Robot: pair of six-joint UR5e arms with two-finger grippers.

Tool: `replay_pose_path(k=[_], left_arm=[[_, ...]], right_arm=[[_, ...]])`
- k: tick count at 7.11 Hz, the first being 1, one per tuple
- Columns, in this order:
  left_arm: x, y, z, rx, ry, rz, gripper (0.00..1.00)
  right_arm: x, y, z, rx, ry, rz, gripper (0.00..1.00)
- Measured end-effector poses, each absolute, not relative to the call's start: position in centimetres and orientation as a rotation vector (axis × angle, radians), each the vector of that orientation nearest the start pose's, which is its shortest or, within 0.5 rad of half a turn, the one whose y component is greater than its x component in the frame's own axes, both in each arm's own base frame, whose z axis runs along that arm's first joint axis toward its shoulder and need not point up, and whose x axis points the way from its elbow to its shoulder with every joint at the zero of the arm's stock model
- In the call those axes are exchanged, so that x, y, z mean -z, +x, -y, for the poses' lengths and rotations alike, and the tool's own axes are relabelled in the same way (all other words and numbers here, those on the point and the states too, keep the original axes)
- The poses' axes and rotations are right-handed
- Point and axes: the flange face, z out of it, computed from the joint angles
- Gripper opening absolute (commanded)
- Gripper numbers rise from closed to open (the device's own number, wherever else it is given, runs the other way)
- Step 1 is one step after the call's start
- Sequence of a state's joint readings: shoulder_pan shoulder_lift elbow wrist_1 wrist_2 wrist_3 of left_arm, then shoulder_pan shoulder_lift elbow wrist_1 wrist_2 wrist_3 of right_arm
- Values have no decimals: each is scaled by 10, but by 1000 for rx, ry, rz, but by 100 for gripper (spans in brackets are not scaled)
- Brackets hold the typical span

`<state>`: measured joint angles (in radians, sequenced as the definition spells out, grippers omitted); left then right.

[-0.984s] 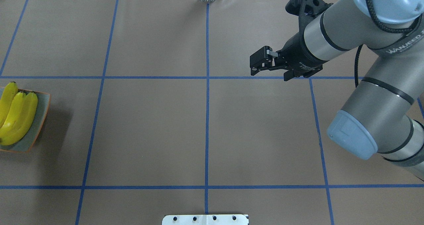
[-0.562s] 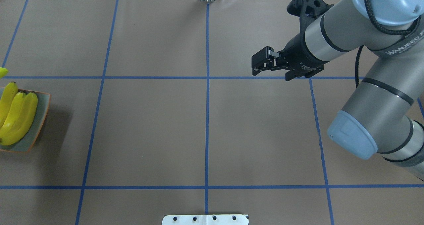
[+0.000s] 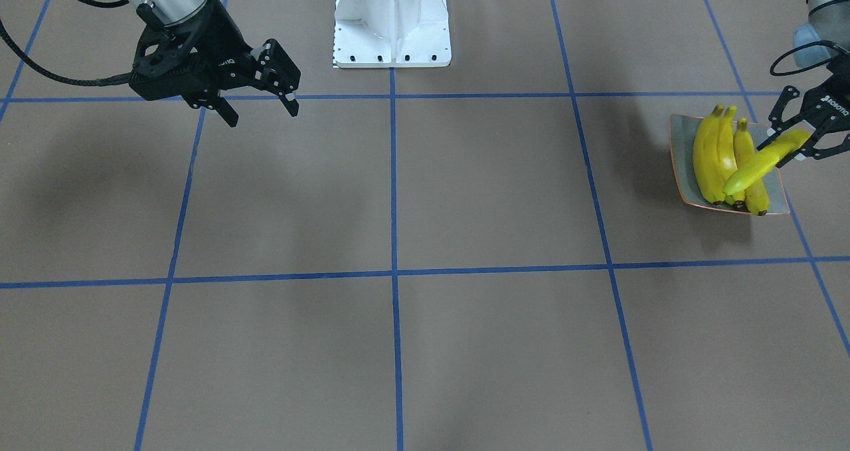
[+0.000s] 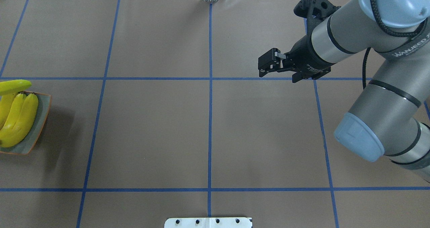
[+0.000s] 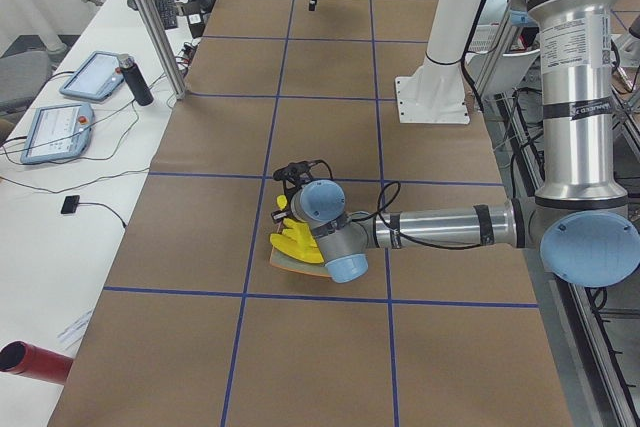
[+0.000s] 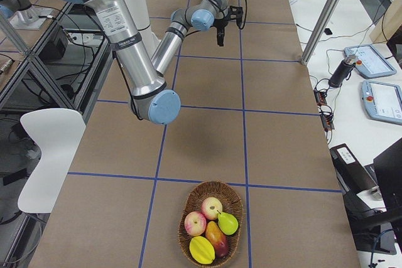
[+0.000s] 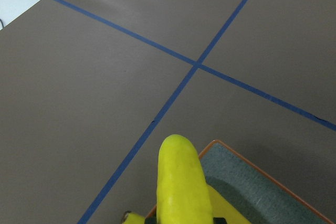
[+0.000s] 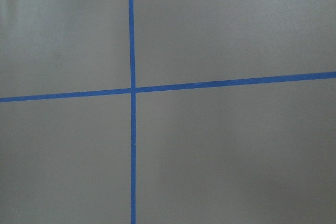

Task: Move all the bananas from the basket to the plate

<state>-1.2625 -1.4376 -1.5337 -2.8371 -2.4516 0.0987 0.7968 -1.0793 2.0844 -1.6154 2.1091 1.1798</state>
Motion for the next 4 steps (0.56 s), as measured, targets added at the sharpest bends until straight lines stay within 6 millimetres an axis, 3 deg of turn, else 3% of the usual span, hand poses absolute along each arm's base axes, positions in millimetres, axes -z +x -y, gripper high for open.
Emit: replay_pose_path(k=[4], left_arm=[[-596,94,432,-1018,1023,-757,0]], right_arm=[[-176,-319,444,-120,104,1046,100]])
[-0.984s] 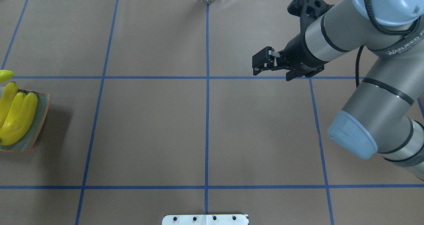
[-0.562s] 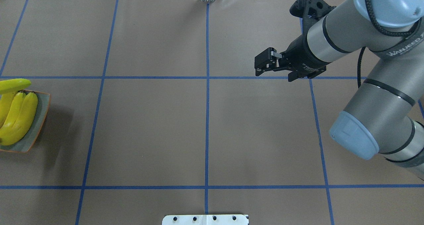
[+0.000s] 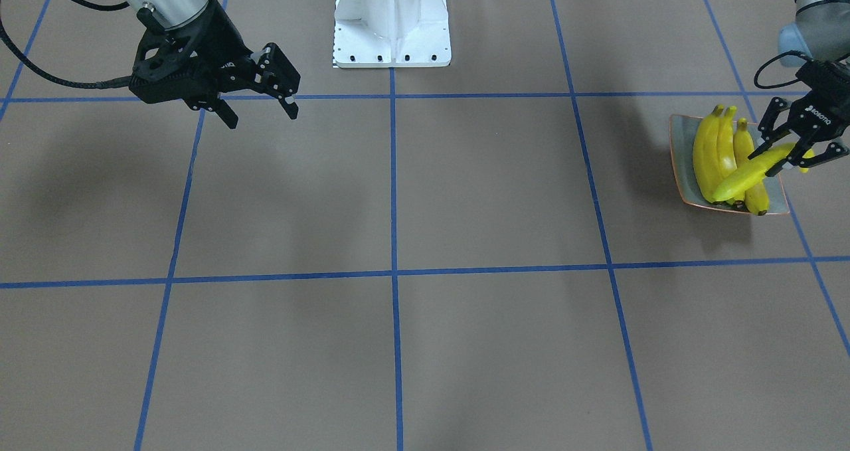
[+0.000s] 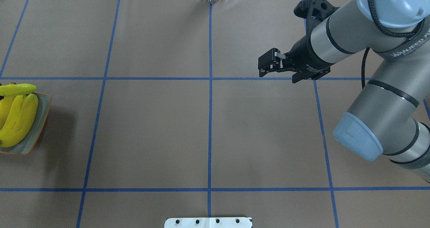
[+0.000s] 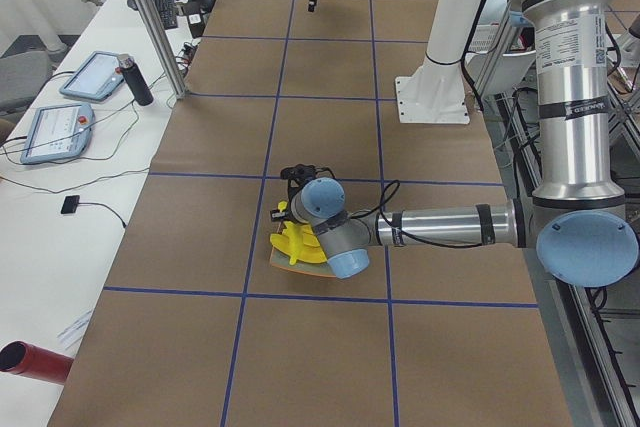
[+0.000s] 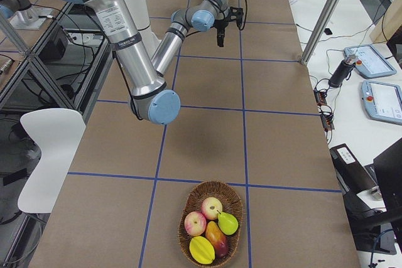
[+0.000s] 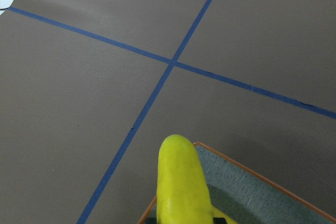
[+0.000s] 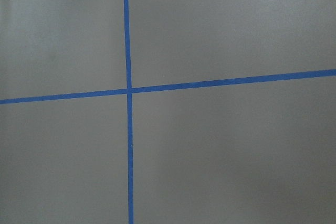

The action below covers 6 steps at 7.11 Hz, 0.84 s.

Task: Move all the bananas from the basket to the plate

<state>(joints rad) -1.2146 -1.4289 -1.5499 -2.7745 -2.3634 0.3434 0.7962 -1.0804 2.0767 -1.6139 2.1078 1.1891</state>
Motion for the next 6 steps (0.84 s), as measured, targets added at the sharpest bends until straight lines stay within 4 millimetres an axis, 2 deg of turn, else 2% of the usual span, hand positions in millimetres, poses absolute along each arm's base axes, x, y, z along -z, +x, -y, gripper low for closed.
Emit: replay_pose_path(k=[3,6], left_arm=[[-589,113,427,-1096,1040,-751,0],[-595,117,418,-1137,1043,-724,0]], right_arm=[[-179,-318,445,-124,101,1043,100],[-180,-318,444,-126,99,1042,100]])
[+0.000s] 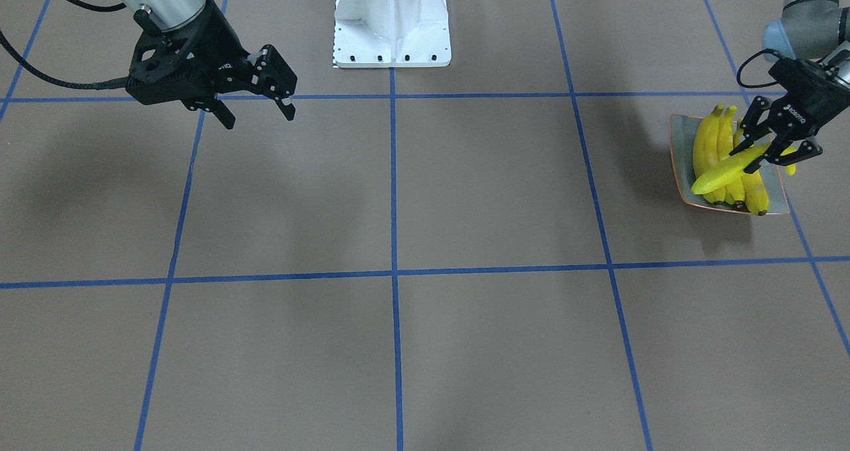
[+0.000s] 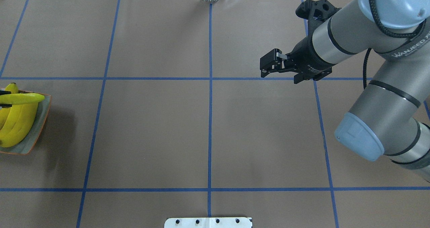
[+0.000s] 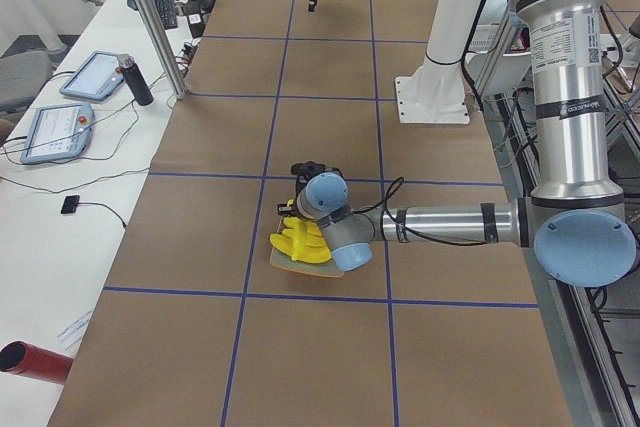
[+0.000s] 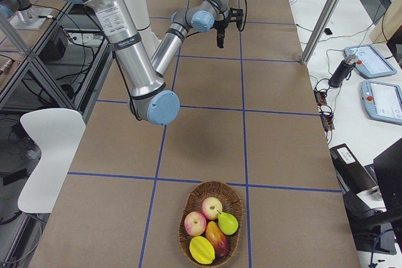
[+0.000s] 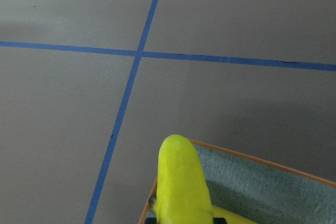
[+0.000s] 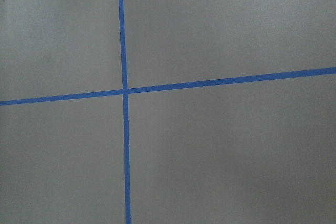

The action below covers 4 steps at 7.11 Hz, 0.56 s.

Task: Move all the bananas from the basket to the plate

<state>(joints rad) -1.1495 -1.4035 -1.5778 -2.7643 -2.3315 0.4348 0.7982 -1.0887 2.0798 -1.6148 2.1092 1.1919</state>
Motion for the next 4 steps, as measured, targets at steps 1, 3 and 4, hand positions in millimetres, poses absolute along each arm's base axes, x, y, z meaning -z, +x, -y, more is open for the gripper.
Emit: replay_pose_path(k=[1,3,4], left_arm=[[-600,118,414,-1157,1044,-704,0],[-610,115,403,-1186,1039,-662,0],[-614,114,398,-1190,1031,-656,0]], right_arm=[[-180,-317,444,-126,100,1042,100],[-180,-317,444,-127,101,1042,100],[-180,-317,444,-127,101,1042,100]])
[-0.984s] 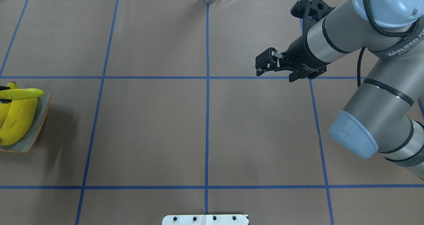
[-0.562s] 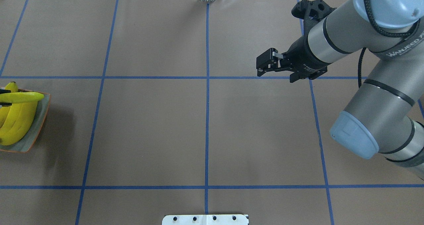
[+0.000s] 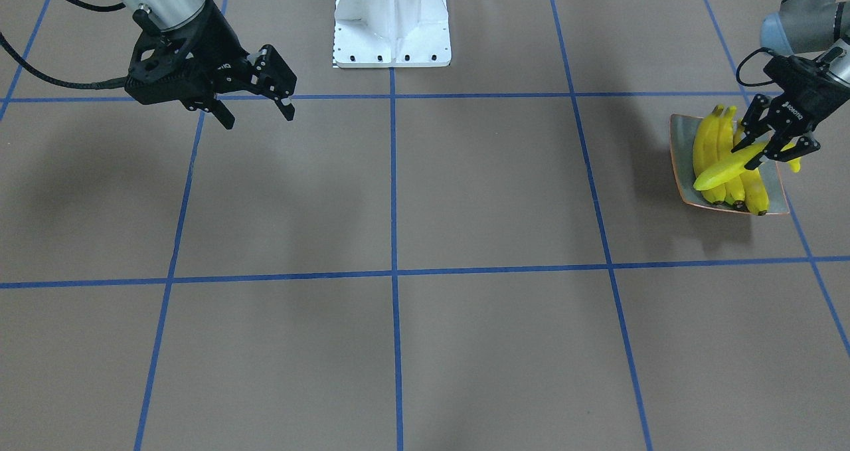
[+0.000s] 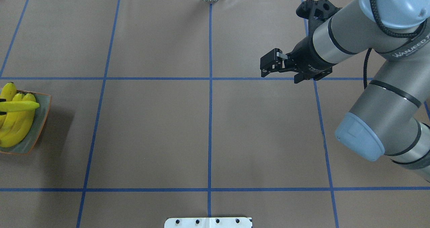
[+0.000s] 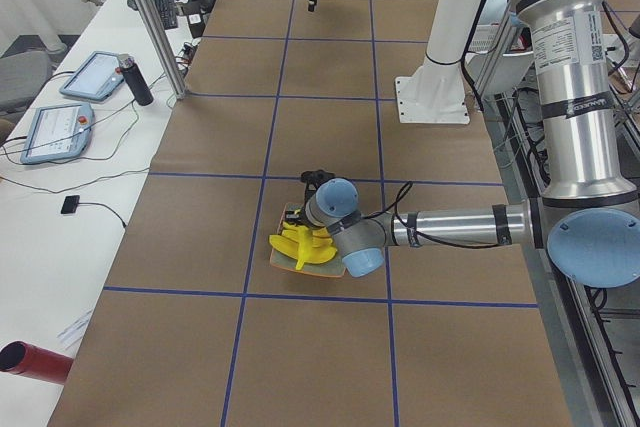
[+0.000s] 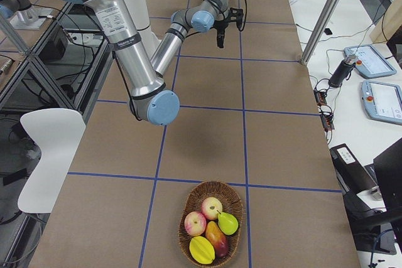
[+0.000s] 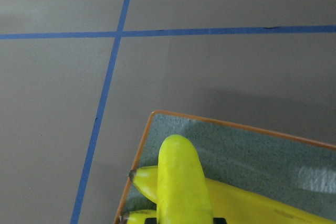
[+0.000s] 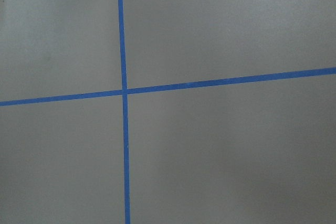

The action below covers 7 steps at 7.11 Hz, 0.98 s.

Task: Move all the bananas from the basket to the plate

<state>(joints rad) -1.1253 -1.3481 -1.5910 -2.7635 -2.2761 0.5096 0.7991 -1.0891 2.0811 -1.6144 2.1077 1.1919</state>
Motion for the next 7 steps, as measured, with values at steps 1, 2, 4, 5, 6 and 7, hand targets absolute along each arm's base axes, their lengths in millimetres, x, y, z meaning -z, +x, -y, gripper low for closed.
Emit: replay_pose_path(k=[1,2,4,5,6,7], left_arm=[[-617,113,395,-1190,1023,-654,0],[-618,113,393,-1191,1021,-653,0],[-618,113,391,-1191,1018,-656,0],[-617,114,391,-1189,1017,-660,0],[-617,115,390,-1185,1015,-664,2],[-616,117,389,-1181,1009,-672,6]], right_arm=[[-180,-317,444,-127,101,1041,100],[-181,-316,443,-127,100,1041,100],[-182,-316,443,-127,100,1041,100],[-182,-316,443,-127,100,1041,100],[-182,-315,443,-128,99,1041,100],[-183,-315,443,-129,98,1039,100]])
